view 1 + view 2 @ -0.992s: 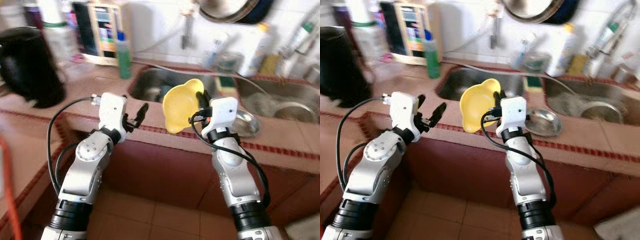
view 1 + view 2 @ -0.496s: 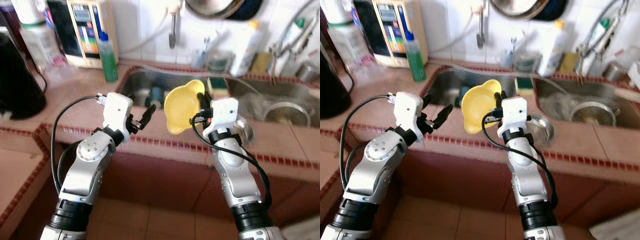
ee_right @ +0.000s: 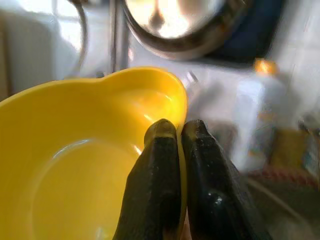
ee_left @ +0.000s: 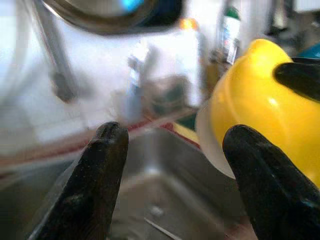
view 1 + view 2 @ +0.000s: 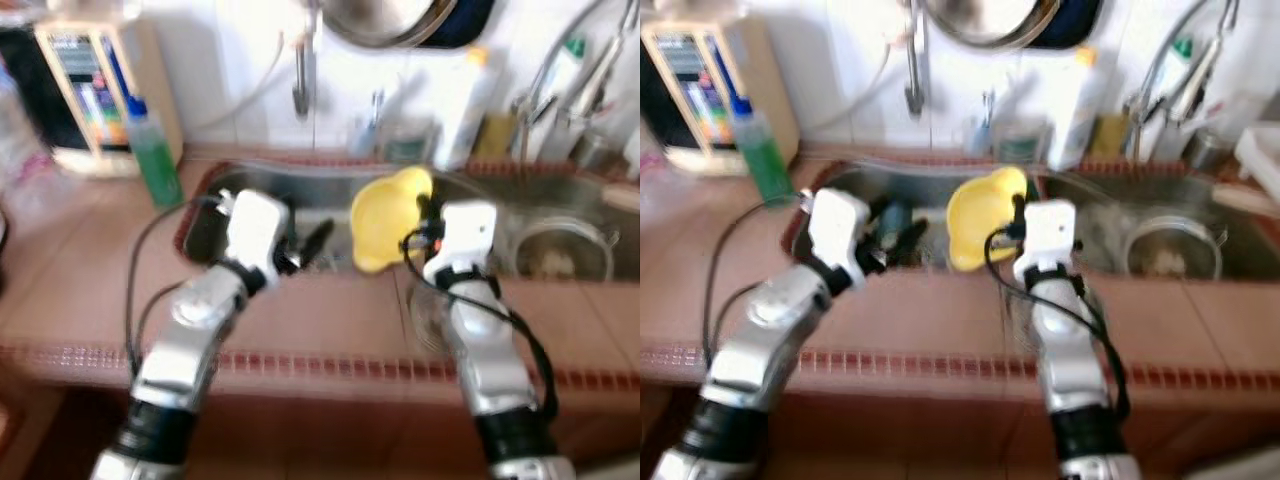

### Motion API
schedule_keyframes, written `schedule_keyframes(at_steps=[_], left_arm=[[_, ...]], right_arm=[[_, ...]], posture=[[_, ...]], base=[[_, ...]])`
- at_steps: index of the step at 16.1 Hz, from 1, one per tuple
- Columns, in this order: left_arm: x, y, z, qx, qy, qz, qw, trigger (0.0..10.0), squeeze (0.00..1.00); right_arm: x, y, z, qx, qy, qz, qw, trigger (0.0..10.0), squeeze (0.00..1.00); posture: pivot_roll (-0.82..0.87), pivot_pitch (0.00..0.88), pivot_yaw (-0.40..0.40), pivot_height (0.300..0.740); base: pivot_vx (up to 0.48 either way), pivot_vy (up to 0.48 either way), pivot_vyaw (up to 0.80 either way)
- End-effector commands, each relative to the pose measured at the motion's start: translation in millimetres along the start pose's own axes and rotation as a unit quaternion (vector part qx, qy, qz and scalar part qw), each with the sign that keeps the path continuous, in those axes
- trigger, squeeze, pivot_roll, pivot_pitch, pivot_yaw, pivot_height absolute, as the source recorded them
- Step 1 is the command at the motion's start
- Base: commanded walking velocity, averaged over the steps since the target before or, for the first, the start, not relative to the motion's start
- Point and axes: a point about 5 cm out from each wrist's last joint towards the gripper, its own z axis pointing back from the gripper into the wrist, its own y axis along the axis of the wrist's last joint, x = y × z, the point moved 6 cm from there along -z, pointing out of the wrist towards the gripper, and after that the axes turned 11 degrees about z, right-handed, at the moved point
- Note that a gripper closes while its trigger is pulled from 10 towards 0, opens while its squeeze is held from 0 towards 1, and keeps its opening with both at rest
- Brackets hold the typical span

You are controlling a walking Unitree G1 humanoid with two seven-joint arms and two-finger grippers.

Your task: Kitchen organization

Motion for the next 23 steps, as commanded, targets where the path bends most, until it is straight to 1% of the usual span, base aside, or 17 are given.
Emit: schedule_keyframes(at_steps=[1,2,5,7,9,11,12,13,14,17,18,19,21,23], left_arm=[[-6.8,0.0,3.0,-0.003,0.012,0.009,1.0,10.0,0.0],[-6.6,-0.5,3.0,-0.004,0.013,0.019,1.0,10.0,0.0],[-5.7,-3.6,2.8,-0.012,0.014,0.015,1.0,10.0,0.0],[-5.7,-9.4,2.8,-0.028,0.021,0.021,0.999,10.0,0.0],[-5.8,-12.7,2.5,-0.04,0.024,0.022,0.999,10.0,0.0],[-3.6,-16.5,3.9,-0.052,0.025,0.027,0.998,10.0,0.0],[-1.9,-18.6,4.6,-0.058,0.024,0.035,0.997,10.0,0.0],[-0.2,-19.3,4.5,-0.06,0.022,0.037,0.997,10.0,0.0],[1.9,-20.7,4.3,-0.065,0.018,0.044,0.997,10.0,0.0],[5.7,-21.8,4.5,-0.078,0.013,0.053,0.995,10.0,0.0],[8.2,-22.7,5.4,-0.089,0.006,0.058,0.994,10.0,0.0],[10.4,-23.3,5.9,-0.094,0.001,0.063,0.994,10.0,0.0],[13.8,-23.4,9.4,-0.1,-0.005,0.052,0.994,10.0,0.0],[16.1,-20.9,13.4,-0.104,-0.005,0.051,0.993,10.0,0.0]], right_arm=[[-11.5,12.8,-2.9,0.021,0.013,-0.008,1.0,10.0,0.0],[-12.2,11.3,-2.7,0.016,0.014,-0.009,1.0,10.0,0.0],[-14.6,5.9,-2.2,0.002,0.018,-0.016,1.0,10.0,0.0],[-18.7,-1.3,-1.6,-0.02,0.023,-0.01,0.999,10.0,0.0],[-19.3,-6.1,-1.1,-0.037,0.021,-0.014,0.999,10.0,0.0],[-14.8,-23.6,1.2,-0.104,0.01,-0.045,0.994,10.0,0.0],[-6.2,-25.4,1.1,-0.102,0.001,-0.028,0.994,10.0,0.0],[-0.5,-25.9,0.8,-0.101,-0.003,-0.021,0.995,10.0,0.0],[7.0,-26.1,0.5,-0.1,-0.012,-0.025,0.995,10.0,0.0],[18.4,-25.0,0.8,-0.101,-0.014,-0.021,0.995,10.0,0.0],[21.5,-22.3,0.6,-0.097,-0.008,-0.012,0.995,10.0,0.0],[23.3,-20.6,-0.1,-0.094,-0.005,-0.008,0.996,10.0,0.0],[22.7,-11.7,-2.0,-0.072,0.007,0.0,0.997,10.0,0.0],[16.1,-6.2,-1.3,-0.062,0.019,-0.009,0.998,10.0,0.0]], posture=[[-0.14,0.0,0.035,0.74],[-0.14,0.0,0.036,0.74],[-0.14,0.0,0.034,0.74],[-0.14,0.0,0.034,0.74],[-0.14,0.0,0.033,0.74],[-0.14,0.0,0.033,0.74],[-0.14,0.0,0.032,0.74],[-0.15,0.0,0.034,0.74],[-0.15,0.0,0.033,0.74],[-0.15,0.006,0.038,0.74],[-0.15,0.031,0.041,0.74],[-0.15,0.031,0.041,0.74],[-0.15,0.068,0.045,0.74],[-0.13,0.094,0.052,0.74]], base=[[0.0,0.0,0.0],[0.0,0.0,0.0],[0.0,0.0,0.0],[0.0,0.0,0.0],[0.0,0.0,0.0],[0.0,0.0,0.0],[0.0,0.0,0.0],[0.0,0.0,0.0],[0.0,0.0,0.0],[0.0,0.0,0.0],[0.0,0.0,0.0],[0.0,0.0,0.0],[0.0,0.0,0.0],[0.0,0.0,0.0]])
